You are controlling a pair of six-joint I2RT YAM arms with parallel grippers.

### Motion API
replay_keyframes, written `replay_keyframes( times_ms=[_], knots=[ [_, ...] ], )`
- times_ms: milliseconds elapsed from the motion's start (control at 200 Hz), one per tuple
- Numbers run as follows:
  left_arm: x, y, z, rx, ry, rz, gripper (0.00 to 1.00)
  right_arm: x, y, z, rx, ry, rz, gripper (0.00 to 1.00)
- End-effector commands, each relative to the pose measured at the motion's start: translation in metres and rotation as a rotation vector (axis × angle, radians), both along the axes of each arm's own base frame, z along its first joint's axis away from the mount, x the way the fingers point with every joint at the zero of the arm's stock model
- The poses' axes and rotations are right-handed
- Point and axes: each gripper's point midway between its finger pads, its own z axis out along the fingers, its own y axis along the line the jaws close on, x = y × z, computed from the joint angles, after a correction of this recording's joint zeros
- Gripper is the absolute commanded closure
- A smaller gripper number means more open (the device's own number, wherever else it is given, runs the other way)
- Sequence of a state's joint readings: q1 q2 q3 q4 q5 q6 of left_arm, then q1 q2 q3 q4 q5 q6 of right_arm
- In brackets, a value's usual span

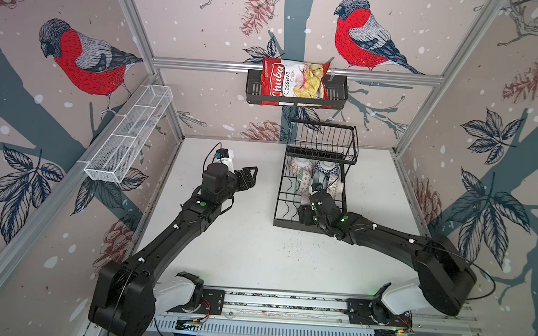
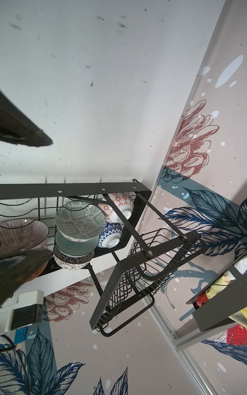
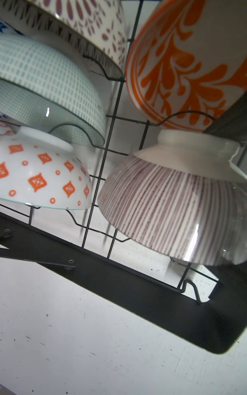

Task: Load bowls into a dish rack
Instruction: Place the bowl in the dish rack.

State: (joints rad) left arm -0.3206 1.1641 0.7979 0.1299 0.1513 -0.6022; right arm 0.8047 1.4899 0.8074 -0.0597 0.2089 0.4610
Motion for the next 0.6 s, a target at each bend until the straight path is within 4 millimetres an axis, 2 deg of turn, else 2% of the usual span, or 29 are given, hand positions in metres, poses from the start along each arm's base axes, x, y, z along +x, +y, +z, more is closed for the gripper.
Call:
replay_keyframes(
  times_ms=[0, 200, 335, 560, 595],
  knots=[
    [0.002, 0.0, 0.009, -0.005, -0.042, -0.003, 0.26, -0.013, -0.024, -0.023, -0.098, 0.08, -0.048, 0.28],
    [0.002, 0.001, 0.011, -0.007, -0.046, -0.003, 0.26, -0.012, -0.031, -0.019, -0.119, 0.068, -0.077, 0.23],
    [0.001, -0.001, 0.012, -0.009, -0.048, -0.01, 0.26, -0.012, -0.032, -0.018, -0.132, 0.066, -0.08, 0.16],
    [0.0, 0.0, 0.011, -0.009, -0.048, -0.01, 0.26, -0.008, -0.026, -0.005, -0.122, 0.037, -0.077, 0.11],
    [-0.001, 0.001, 0.012, -0.009, -0.05, -0.009, 0.26, -0.007, -0.026, -0.002, -0.122, 0.029, -0.08, 0.08]
  ],
)
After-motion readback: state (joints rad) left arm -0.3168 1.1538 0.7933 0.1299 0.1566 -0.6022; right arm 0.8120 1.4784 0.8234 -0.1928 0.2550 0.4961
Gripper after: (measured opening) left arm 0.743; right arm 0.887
